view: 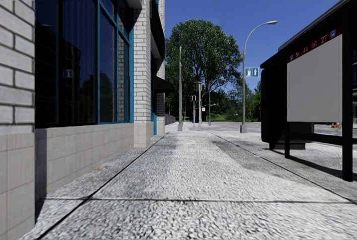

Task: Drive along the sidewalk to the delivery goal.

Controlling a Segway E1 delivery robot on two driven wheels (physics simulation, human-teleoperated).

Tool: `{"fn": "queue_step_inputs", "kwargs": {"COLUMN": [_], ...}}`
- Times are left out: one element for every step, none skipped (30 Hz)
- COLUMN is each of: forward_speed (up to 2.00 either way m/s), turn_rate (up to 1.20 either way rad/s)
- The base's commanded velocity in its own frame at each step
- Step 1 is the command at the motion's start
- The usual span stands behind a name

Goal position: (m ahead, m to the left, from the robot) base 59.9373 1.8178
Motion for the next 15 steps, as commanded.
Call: {"fn": "queue_step_inputs", "kwargs": {"forward_speed": [2.0, 2.0, 2.0, 2.0, 2.0, 2.0, 2.0, 2.0, 2.0, 2.0, 2.0, 2.0, 2.0, 2.0, 2.0], "turn_rate": [0.0, 0.0, 0.0, 0.0, 0.0, 0.0, 0.0, 0.0, 0.0, 0.0, 0.0, 0.0, 0.0, 0.0, 0.0]}}
